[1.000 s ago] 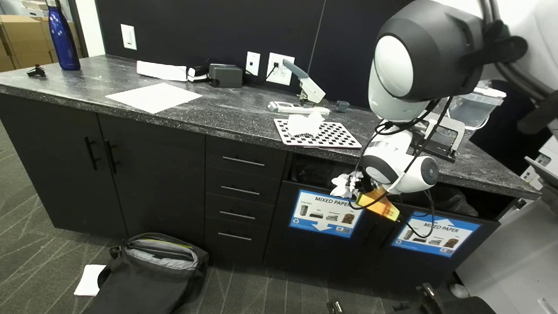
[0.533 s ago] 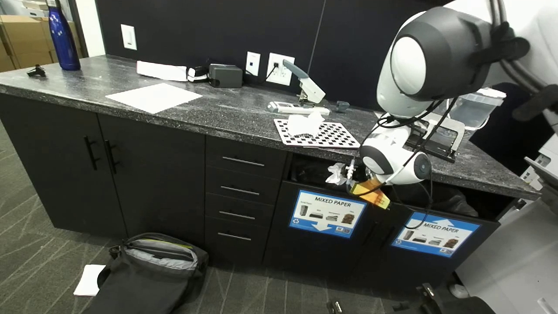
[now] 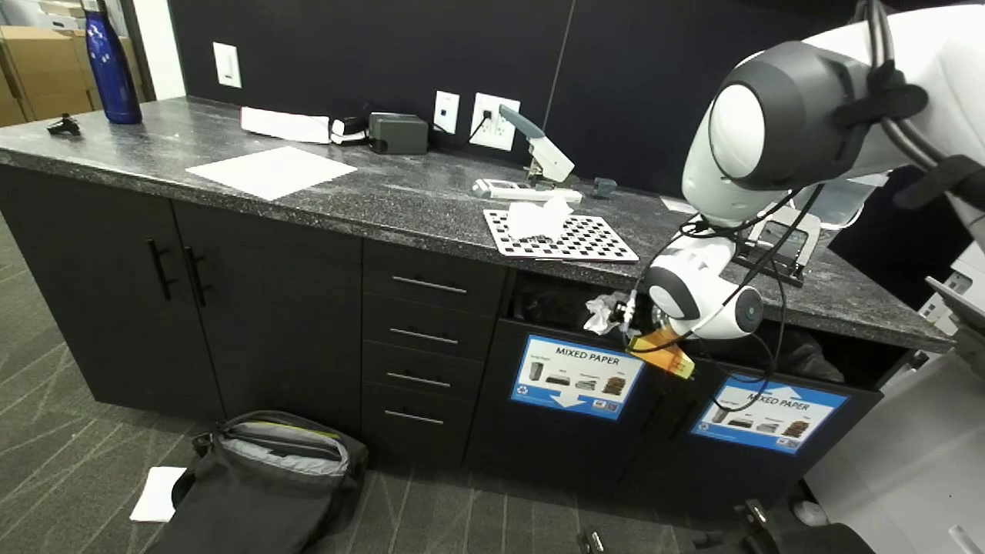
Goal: Put the white pieces of paper in the left bin
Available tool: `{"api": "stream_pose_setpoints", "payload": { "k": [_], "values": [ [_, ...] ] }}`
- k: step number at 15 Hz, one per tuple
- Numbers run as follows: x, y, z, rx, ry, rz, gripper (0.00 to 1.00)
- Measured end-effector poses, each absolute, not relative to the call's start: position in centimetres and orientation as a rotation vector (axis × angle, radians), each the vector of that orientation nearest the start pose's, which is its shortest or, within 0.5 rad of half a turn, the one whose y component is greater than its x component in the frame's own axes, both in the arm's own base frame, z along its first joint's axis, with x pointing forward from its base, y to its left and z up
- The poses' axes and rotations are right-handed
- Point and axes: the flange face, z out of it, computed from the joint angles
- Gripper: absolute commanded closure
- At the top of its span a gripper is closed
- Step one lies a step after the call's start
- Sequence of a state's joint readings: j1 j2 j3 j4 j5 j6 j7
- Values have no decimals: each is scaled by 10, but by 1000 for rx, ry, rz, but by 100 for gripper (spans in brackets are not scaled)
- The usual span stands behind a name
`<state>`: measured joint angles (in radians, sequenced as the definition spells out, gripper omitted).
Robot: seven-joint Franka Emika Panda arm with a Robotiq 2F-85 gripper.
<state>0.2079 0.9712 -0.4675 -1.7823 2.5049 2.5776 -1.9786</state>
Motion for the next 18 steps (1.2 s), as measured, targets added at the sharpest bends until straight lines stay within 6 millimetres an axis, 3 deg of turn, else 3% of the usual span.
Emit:
{"api": "stream_pose_setpoints", "payload": {
  "k": [5, 10, 18],
  "values": [
    [574, -178, 34, -2692, 448, -1214, 0],
    [577, -189, 43, -2720, 390, -1256, 0],
    [564, -201, 50, -2915, 195, -1242, 0]
  ]
}}
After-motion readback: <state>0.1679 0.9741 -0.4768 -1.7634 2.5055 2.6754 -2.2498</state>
